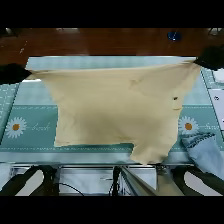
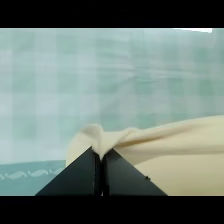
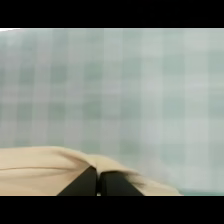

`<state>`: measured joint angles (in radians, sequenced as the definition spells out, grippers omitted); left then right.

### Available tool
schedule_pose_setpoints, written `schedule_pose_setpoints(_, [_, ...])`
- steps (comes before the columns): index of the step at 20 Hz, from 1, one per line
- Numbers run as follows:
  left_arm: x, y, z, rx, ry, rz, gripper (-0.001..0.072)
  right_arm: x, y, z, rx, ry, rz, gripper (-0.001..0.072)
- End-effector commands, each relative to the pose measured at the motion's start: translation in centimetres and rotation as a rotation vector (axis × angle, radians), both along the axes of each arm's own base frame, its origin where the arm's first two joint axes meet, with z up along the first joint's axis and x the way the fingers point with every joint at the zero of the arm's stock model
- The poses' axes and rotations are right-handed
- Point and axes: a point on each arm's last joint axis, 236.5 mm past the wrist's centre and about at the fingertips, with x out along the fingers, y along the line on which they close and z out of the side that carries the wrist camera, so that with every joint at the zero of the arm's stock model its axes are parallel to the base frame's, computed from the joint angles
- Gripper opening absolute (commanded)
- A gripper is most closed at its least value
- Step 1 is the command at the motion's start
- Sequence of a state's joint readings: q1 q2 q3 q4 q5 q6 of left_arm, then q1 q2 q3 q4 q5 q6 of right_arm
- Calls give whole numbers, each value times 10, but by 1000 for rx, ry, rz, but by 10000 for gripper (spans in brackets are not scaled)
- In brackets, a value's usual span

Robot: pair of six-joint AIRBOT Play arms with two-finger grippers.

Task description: Fold the shirts.

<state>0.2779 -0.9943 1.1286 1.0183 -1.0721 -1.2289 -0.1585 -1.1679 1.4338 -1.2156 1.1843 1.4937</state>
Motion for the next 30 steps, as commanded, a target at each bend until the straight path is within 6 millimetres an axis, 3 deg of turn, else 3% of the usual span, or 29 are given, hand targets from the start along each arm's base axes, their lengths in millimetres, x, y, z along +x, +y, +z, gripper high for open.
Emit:
schedule_pose_setpoints(1, [49,13,-42,-37,-11,41,21,65,7,-38,-1,-72,-17,21])
schedule_pose_setpoints(5, [84,23,-70,45,-61,43,21,96,1,-81,16,-51,-53,21])
schedule_pose_setpoints(8, [109,16,-85,114,-117,24,21,112,-4,-109,15,-37,-75,21])
schedule_pose_setpoints(12, [138,9,-104,156,-174,60,21,136,-14,-130,-1,-80,-110,21])
schedule_pose_setpoints(16, [151,13,-131,174,-165,90,22,152,-22,-148,-9,-108,-142,21])
schedule_pose_setpoints(19, [151,13,-153,170,-124,84,22,151,-21,-171,-7,-61,-138,22])
schedule_pose_setpoints(22, [144,12,-153,177,-95,50,21,140,-19,-174,-25,-18,-104,22])
schedule_pose_setpoints(24, [127,15,-154,219,-20,-37,22,125,-25,-168,-72,22,-74,21])
schedule_pose_setpoints(28, [55,10,-177,89,309,-152,22,56,-12,-183,-82,303,35,22])
schedule_pose_setpoints(30, [30,8,-185,40,412,-177,22,30,-7,-193,-92,410,75,22])
